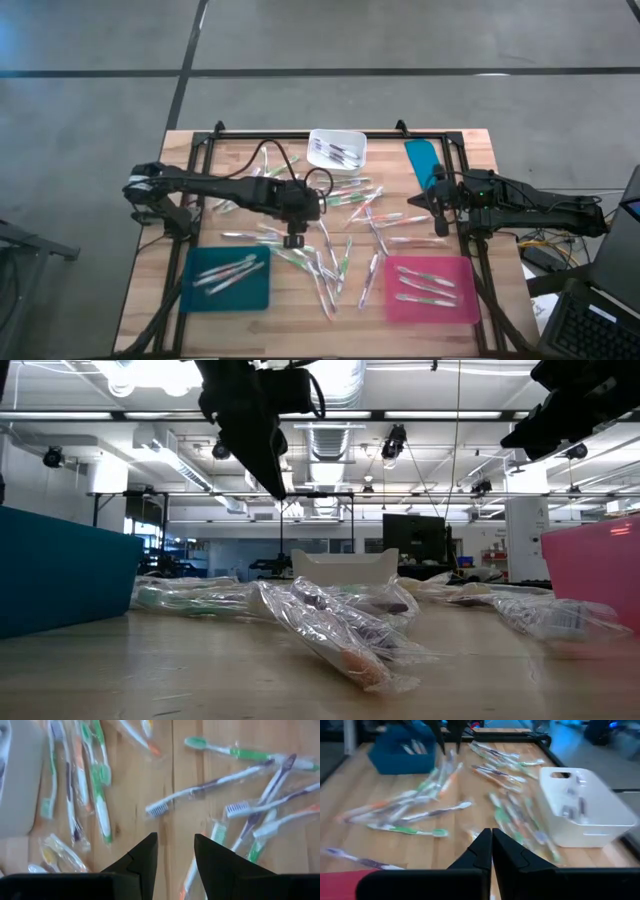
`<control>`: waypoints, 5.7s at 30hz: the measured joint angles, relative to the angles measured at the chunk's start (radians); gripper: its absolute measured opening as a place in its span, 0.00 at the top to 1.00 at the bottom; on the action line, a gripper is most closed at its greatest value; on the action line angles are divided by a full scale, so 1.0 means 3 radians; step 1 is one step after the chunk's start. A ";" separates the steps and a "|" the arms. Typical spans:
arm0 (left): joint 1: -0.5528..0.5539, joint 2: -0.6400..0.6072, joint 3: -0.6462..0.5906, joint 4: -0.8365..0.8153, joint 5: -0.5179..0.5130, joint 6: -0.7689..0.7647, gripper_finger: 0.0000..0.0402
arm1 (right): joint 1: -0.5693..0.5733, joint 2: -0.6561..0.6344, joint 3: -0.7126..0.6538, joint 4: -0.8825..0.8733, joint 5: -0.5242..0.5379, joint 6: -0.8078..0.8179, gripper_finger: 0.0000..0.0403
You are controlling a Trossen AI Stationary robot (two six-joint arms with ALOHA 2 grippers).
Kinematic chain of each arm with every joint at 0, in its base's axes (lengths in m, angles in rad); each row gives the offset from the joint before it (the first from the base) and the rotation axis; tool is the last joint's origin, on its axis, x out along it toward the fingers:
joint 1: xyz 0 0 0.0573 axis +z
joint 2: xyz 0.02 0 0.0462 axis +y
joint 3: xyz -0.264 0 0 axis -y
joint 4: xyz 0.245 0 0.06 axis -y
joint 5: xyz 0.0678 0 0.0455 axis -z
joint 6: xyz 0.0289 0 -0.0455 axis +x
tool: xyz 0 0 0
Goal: Pick & Place Toothbrushes
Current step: Put the violet toothbrush into the white bin
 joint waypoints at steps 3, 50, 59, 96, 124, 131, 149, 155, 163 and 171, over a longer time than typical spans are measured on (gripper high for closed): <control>0.0000 0.0000 0.0000 0.0041 0.0000 0.0063 0.67 | 0.0001 -0.0052 0.0034 0.0175 -0.0293 0.0461 0.98; 0.0238 0.0053 -0.0032 0.0014 0.0000 -0.0457 0.67 | 0.0001 0.0358 0.0078 0.0536 -0.0056 0.0653 0.98; 0.0175 0.0058 -0.0036 0.0280 0.0004 0.0290 0.67 | 0.0000 0.0585 0.0078 0.0542 -0.0056 0.0707 0.98; -0.0413 0.1207 0.0319 0.0764 -0.0372 0.2796 0.67 | 0.0000 0.0761 0.0094 0.0662 -0.0087 0.0710 0.98; -0.0371 0.1430 0.0346 0.0744 -0.0287 0.3184 0.96 | 0.0001 0.0768 0.0093 0.0665 -0.0086 0.0710 0.98; -0.0379 0.1280 0.0415 0.0563 -0.0319 0.2897 0.95 | 0.0001 0.0768 0.0092 0.0664 -0.0084 0.0700 0.98; 0.0694 0.0449 0.0808 0.0268 -0.0483 0.1806 0.95 | 0.0000 0.0766 0.0088 0.0661 -0.0077 0.0701 0.98; 0.1082 0.0545 0.0950 0.0228 -0.0484 0.1774 0.95 | 0.0001 0.0765 0.0088 0.0661 -0.0078 0.0701 0.98; 0.1253 0.0563 0.0956 0.0246 -0.0483 0.1955 0.95 | 0.0001 0.0767 0.0088 0.0662 -0.0084 0.0701 0.98; 0.1251 0.0590 0.0956 0.0366 -0.0633 0.2163 0.95 | 0.0000 0.0767 0.0088 0.0662 -0.0084 0.0703 0.98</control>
